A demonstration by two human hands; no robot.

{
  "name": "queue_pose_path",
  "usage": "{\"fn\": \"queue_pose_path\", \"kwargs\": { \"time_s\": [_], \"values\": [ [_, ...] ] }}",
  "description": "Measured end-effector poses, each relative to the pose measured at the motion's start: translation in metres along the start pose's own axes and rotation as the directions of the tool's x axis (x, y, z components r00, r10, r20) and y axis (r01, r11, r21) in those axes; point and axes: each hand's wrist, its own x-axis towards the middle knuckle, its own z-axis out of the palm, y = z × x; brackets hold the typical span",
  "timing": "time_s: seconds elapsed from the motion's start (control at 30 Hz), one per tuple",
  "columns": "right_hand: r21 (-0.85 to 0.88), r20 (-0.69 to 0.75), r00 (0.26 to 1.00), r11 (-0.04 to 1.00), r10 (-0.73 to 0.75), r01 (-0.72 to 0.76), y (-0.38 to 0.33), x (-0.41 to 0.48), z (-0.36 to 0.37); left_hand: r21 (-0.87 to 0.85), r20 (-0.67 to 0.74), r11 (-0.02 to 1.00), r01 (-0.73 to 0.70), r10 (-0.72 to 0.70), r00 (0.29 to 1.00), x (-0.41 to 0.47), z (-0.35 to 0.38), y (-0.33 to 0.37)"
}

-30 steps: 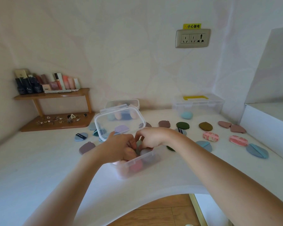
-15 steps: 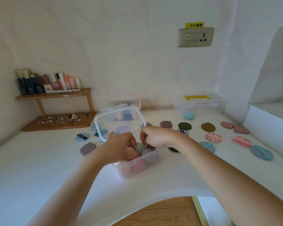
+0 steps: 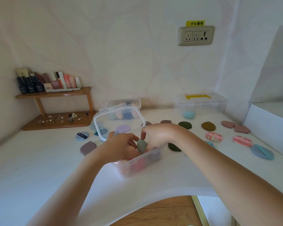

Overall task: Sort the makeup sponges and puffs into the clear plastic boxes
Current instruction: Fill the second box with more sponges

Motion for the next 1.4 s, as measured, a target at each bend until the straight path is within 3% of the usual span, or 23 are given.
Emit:
{"fn": "queue_pose_path", "kwargs": {
  "time_s": [0.43, 0.6, 0.77, 0.87, 0.97, 1.17, 1.23, 1.3, 1.37, 1.4],
  "values": [
    [0.268, 0.002, 1.000, 0.963, 0.007, -0.007, 0.001, 0.004, 0.007, -0.029, -0.021, 1.000, -0.005, 0.004, 1.000, 0.004, 0.004, -0.009],
    [0.207, 0.018, 0.999, 0.978, -0.034, 0.030, -0.004, 0.004, 0.007, 0.006, -0.073, 0.998, -0.066, 0.066, 0.995, 0.003, 0.004, -0.006],
    [0.306, 0.137, 0.989, 0.952, -0.053, 0.008, 0.006, 0.004, 0.006, 0.008, 0.017, 0.993, -0.116, 0.116, 0.993, 0.000, -0.001, -0.006],
    [0.234, 0.132, 0.987, 0.970, -0.093, 0.060, 0.008, 0.003, 0.004, 0.024, 0.012, 0.994, -0.107, 0.107, 0.994, 0.000, -0.002, -0.004],
    [0.140, 0.048, 0.991, 0.983, -0.126, 0.118, 0.009, 0.004, 0.005, -0.002, 0.019, 0.993, -0.119, 0.119, 0.993, -0.008, -0.007, 0.000],
    [0.289, -0.034, 0.976, 0.933, -0.213, 0.214, 0.019, -0.003, -0.004, 0.069, 0.138, 0.985, -0.158, 0.147, 0.979, -0.014, -0.008, 0.007],
    [0.393, -0.137, 0.964, 0.881, -0.228, 0.264, 0.030, -0.008, -0.014, 0.046, 0.126, 0.988, -0.147, 0.141, 0.982, -0.014, -0.005, 0.005],
    [0.454, -0.387, 0.917, 0.846, -0.096, 0.281, 0.049, -0.002, -0.023, -0.007, 0.105, 0.988, -0.153, 0.153, 0.983, -0.013, -0.004, 0.004],
    [0.421, -0.602, 0.792, 0.883, 0.099, 0.209, 0.078, 0.016, -0.027, -0.013, 0.091, 0.989, -0.148, 0.149, 0.985, -0.013, -0.004, 0.005],
    [0.413, -0.641, 0.746, 0.900, 0.180, 0.138, 0.095, 0.027, -0.026, -0.013, 0.086, 0.990, -0.143, 0.144, 0.986, -0.012, -0.003, 0.005]
  ]
}}
